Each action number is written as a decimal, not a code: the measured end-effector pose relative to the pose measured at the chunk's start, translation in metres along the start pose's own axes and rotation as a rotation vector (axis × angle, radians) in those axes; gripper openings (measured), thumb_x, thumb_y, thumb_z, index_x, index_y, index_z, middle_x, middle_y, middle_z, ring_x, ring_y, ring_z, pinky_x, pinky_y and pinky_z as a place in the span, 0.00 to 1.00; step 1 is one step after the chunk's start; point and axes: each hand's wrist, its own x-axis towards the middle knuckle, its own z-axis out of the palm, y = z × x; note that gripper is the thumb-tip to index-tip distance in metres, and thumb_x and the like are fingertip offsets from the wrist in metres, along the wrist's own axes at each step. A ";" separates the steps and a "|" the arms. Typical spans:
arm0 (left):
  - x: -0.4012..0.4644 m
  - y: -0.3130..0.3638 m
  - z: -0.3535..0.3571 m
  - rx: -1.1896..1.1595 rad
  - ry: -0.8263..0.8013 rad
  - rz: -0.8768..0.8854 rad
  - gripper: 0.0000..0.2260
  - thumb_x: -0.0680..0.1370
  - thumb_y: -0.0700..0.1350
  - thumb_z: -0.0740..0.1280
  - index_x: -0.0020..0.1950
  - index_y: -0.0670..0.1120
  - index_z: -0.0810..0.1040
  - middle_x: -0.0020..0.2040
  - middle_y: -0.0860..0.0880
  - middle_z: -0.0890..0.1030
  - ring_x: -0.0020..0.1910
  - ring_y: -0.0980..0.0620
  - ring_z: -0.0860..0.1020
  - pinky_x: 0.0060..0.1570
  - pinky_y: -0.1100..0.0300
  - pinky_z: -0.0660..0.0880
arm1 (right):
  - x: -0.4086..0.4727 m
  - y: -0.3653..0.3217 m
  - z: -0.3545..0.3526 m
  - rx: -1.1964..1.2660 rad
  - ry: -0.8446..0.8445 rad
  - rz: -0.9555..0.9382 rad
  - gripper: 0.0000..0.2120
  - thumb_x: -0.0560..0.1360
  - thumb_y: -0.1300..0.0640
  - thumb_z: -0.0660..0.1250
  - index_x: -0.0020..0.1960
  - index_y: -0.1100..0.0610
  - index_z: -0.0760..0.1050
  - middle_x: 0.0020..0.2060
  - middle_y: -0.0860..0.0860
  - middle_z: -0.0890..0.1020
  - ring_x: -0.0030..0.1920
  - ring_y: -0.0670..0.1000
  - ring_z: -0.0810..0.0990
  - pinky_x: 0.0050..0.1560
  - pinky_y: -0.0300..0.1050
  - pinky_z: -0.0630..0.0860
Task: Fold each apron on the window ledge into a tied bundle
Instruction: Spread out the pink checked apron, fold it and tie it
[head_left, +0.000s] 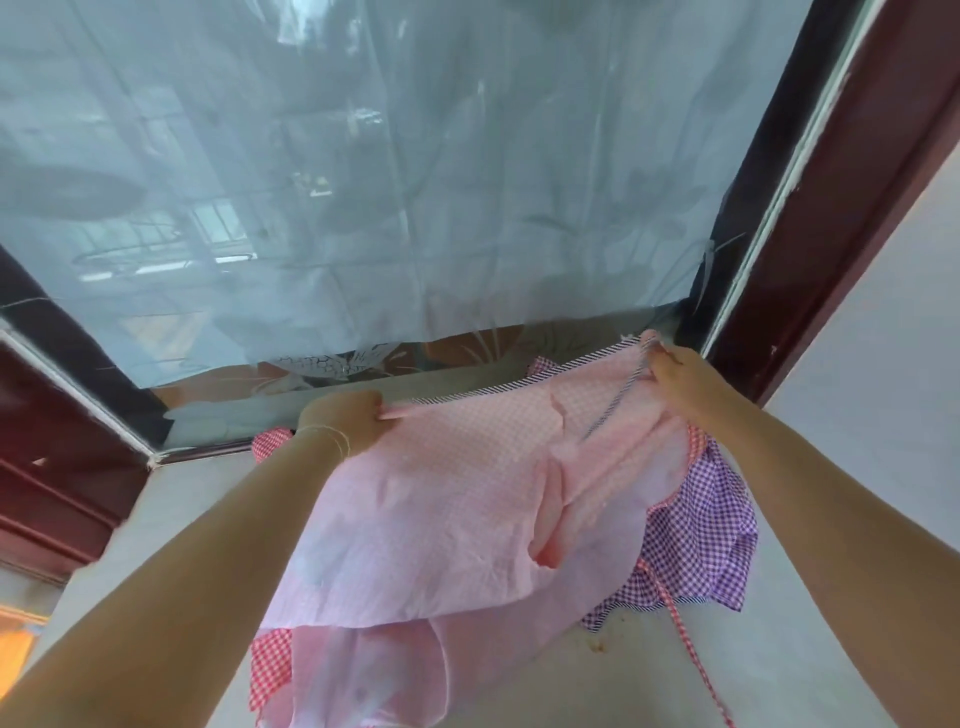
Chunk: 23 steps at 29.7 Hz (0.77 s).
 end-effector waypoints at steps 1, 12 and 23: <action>-0.001 -0.005 0.001 -0.025 0.075 -0.026 0.14 0.79 0.57 0.59 0.49 0.48 0.76 0.51 0.47 0.77 0.51 0.46 0.76 0.48 0.53 0.74 | 0.000 0.000 -0.001 0.041 -0.012 0.023 0.21 0.83 0.48 0.50 0.59 0.60 0.76 0.44 0.51 0.78 0.47 0.54 0.77 0.49 0.44 0.70; -0.001 -0.037 0.018 -0.262 0.054 -0.265 0.22 0.76 0.32 0.64 0.68 0.47 0.72 0.65 0.40 0.71 0.60 0.42 0.73 0.61 0.52 0.71 | 0.012 -0.006 0.011 0.684 0.026 0.290 0.08 0.80 0.63 0.60 0.47 0.63 0.77 0.22 0.52 0.75 0.23 0.47 0.73 0.31 0.41 0.72; -0.016 0.009 -0.039 -0.341 -0.168 0.056 0.18 0.77 0.57 0.66 0.32 0.47 0.72 0.27 0.51 0.71 0.27 0.53 0.68 0.30 0.62 0.65 | -0.010 -0.052 0.088 0.580 -0.307 0.169 0.11 0.73 0.49 0.71 0.49 0.56 0.84 0.43 0.52 0.85 0.45 0.53 0.80 0.49 0.45 0.75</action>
